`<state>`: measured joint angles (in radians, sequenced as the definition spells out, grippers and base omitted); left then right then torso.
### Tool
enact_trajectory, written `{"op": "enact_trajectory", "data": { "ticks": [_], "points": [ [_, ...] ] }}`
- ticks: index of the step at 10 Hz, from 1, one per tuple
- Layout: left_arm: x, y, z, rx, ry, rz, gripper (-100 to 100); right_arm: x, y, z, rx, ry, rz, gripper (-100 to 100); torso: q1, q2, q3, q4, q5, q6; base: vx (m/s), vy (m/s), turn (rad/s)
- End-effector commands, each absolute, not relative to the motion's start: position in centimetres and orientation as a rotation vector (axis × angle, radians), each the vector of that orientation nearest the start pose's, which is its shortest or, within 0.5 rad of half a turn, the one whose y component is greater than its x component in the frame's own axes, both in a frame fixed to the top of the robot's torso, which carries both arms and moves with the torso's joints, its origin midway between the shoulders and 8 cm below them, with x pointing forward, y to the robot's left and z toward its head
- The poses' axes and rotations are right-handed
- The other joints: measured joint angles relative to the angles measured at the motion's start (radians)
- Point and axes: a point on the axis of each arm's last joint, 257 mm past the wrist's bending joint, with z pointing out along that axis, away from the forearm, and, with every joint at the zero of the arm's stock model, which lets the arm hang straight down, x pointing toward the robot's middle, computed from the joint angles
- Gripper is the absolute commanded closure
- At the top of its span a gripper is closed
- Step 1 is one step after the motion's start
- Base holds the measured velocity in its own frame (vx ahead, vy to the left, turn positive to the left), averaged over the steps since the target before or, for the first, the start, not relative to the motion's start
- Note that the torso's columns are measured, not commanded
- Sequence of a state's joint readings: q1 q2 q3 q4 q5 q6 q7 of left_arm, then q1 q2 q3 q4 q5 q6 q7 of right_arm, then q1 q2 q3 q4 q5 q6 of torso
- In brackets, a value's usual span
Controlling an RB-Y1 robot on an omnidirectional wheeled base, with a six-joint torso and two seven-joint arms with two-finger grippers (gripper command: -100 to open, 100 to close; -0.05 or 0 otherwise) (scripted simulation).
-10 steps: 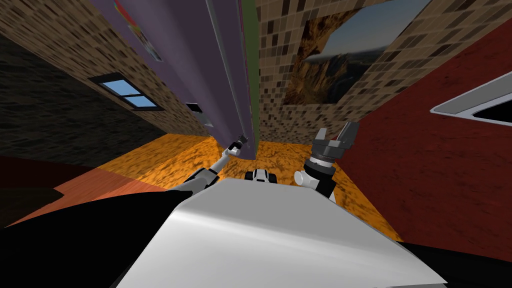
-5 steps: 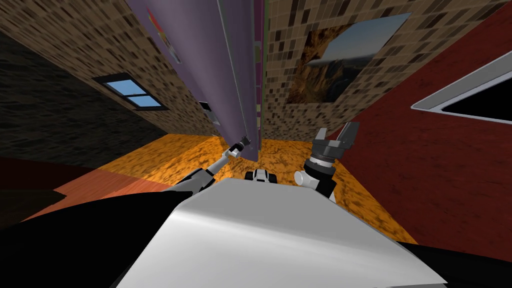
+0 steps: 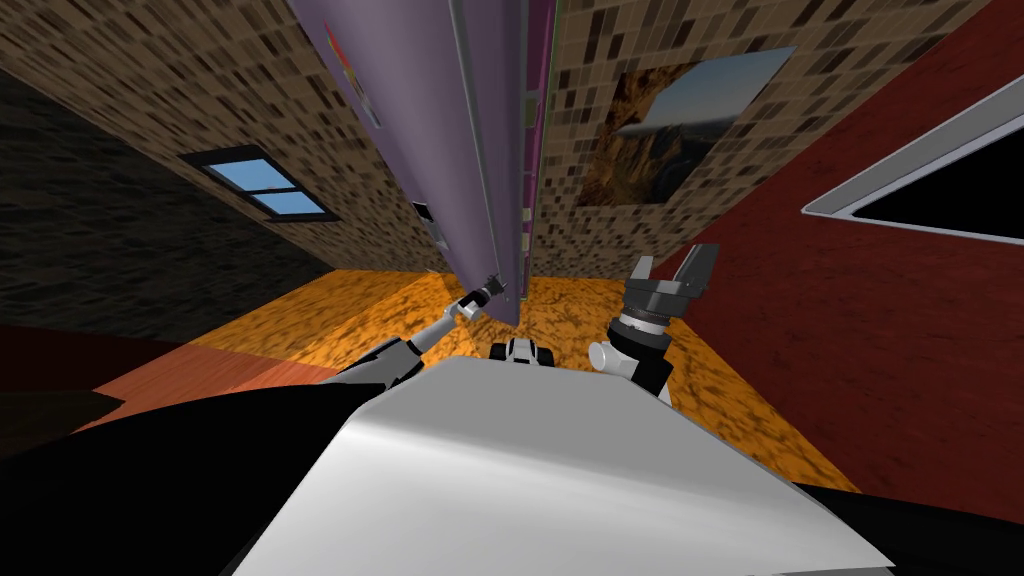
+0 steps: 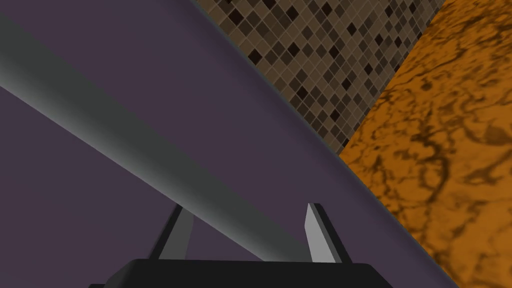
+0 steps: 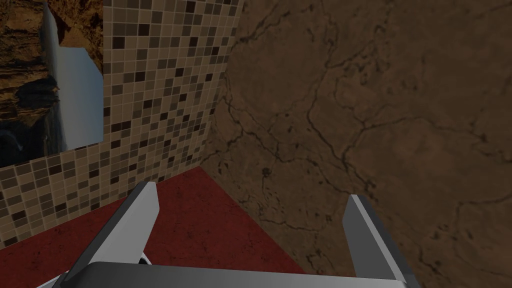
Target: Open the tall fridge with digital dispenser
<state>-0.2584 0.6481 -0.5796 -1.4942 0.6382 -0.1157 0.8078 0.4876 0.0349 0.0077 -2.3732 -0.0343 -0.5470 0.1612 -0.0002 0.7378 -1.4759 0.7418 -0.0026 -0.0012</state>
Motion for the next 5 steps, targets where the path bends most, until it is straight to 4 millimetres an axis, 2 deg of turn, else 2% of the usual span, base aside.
{"op": "enact_trajectory", "data": {
  "ticks": [1, 2, 3, 5],
  "points": [
    [53.0, 12.6, -21.7, -1.646, 1.393, -2.019, 100, 31.3, -27.8, 7.7, 0.532, 0.491, 1.211, 0, 0.001, 0.000, 0.001, 0.000, -0.002, -0.001, -0.095, 0.299, -0.066],
    [51.9, 11.6, -21.6, -1.631, 1.429, -2.037, 100, 31.4, -27.8, 7.7, 0.531, 0.491, 1.211, 0, 0.004, 0.001, 0.001, 0.001, -0.002, -0.003, -0.131, 0.277, -0.088],
    [51.9, 11.6, -21.6, -1.631, 1.429, -2.037, 100, 31.4, -27.8, 7.7, 0.532, 0.491, 1.211, 0, 0.002, 0.002, 0.002, 0.001, -0.002, -0.003, -0.072, 0.235, -0.038],
    [49.7, 9.8, -21.6, -1.606, 1.500, -2.072, 100, 31.3, -27.8, 7.7, 0.532, 0.490, 1.211, 0, 0.004, -0.003, -0.002, 0.001, 0.000, -0.003, -0.087, 0.279, -0.061]
  ]
}}
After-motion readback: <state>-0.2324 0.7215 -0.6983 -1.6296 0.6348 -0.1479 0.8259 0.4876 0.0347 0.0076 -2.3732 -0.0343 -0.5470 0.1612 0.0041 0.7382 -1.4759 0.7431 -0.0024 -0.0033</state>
